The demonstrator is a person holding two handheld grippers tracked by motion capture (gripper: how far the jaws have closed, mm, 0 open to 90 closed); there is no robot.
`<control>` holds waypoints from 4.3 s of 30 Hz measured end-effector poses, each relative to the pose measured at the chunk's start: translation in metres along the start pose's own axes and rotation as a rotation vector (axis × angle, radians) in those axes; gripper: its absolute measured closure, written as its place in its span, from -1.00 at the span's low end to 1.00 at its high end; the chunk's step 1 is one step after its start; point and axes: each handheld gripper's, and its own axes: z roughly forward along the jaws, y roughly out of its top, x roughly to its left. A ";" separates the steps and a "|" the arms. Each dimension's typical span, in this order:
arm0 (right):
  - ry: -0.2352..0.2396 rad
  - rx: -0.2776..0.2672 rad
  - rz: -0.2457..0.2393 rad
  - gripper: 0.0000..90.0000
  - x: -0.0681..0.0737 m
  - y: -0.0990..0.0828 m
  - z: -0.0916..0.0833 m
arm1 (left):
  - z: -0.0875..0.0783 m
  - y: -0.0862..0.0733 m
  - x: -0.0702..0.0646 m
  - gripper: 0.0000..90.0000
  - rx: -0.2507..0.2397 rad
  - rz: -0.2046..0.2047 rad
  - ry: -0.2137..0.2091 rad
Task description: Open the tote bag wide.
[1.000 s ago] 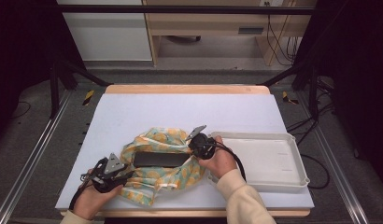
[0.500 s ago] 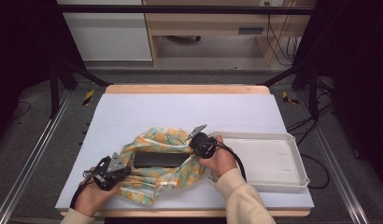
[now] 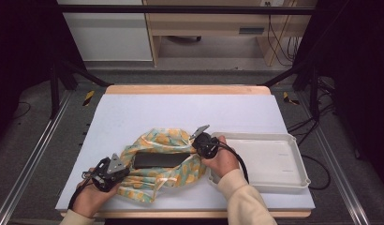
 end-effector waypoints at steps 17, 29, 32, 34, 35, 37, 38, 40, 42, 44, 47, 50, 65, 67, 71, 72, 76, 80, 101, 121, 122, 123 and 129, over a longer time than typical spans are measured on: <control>0.012 -0.030 0.018 0.99 -0.002 -0.009 -0.004 | -0.006 -0.005 0.002 1.00 0.002 -0.006 -0.006; -0.004 -0.183 0.082 0.26 -0.003 -0.010 -0.032 | -0.014 -0.005 0.004 1.00 -0.075 -0.028 -0.010; -0.009 -0.218 0.098 0.10 -0.002 -0.010 -0.043 | -0.018 -0.005 0.003 0.89 -0.105 -0.042 -0.017; -0.014 -0.245 0.108 0.01 -0.002 -0.011 -0.051 | -0.022 -0.004 0.001 0.82 -0.130 -0.036 -0.021; -0.015 -0.265 0.111 -0.02 -0.001 -0.012 -0.056 | -0.024 -0.003 0.000 0.76 -0.134 -0.033 -0.018; -0.016 -0.291 0.111 -0.04 0.001 -0.012 -0.063 | -0.029 -0.001 -0.002 0.65 -0.168 -0.038 -0.015; -0.017 -0.304 0.108 -0.05 0.002 -0.012 -0.068 | -0.032 0.000 -0.002 0.54 -0.183 -0.043 -0.012; -0.013 -0.337 0.109 -0.01 0.006 -0.013 -0.076 | -0.037 0.002 -0.003 0.32 -0.211 -0.044 -0.005; -0.007 -0.361 0.106 0.00 0.012 -0.016 -0.084 | -0.042 0.004 -0.003 0.16 -0.249 -0.063 -0.005; 0.005 -0.388 0.105 0.17 0.019 -0.019 -0.089 | -0.046 0.007 -0.002 0.04 -0.291 -0.082 -0.010; 0.035 -0.422 0.093 0.44 0.034 -0.023 -0.095 | -0.048 0.015 0.005 -0.02 -0.325 -0.092 -0.006; 0.044 -0.420 0.075 0.63 0.050 -0.026 -0.094 | -0.046 0.027 0.012 0.11 -0.351 -0.090 -0.001; 0.034 -0.353 0.097 0.86 0.092 -0.055 -0.054 | 0.014 0.043 0.043 0.79 -0.265 -0.130 -0.007; 0.018 -0.328 0.083 0.87 0.094 -0.057 -0.049 | 0.017 0.042 0.043 0.81 -0.245 -0.123 -0.003; 0.014 -0.292 0.094 0.89 0.097 -0.059 -0.040 | 0.023 0.041 0.042 0.83 -0.211 -0.109 -0.011; 0.013 -0.282 0.096 0.89 0.098 -0.059 -0.038 | 0.025 0.040 0.041 0.83 -0.198 -0.105 -0.005; 0.022 -0.240 0.099 0.90 0.099 -0.061 -0.029 | 0.031 0.038 0.044 0.84 -0.177 -0.115 -0.007; 0.028 -0.221 0.108 0.91 0.099 -0.061 -0.026 | 0.036 0.036 0.047 0.85 -0.155 -0.117 -0.005; 0.047 -0.193 0.096 0.98 0.098 -0.063 -0.021 | 0.050 0.030 0.051 1.00 -0.084 -0.143 -0.025; 0.074 -0.255 0.065 1.00 0.095 -0.064 -0.036 | 0.008 0.031 0.039 1.00 -0.246 -0.155 -0.013; 0.072 -0.266 0.062 1.00 0.094 -0.063 -0.040 | 0.002 0.031 0.038 1.00 -0.260 -0.153 -0.018; 0.073 -0.281 0.063 1.00 0.094 -0.063 -0.043 | -0.003 0.032 0.035 1.00 -0.276 -0.150 -0.016; 0.079 -0.344 0.048 1.00 0.090 -0.056 -0.064 | -0.029 0.033 0.023 1.00 -0.340 -0.138 -0.031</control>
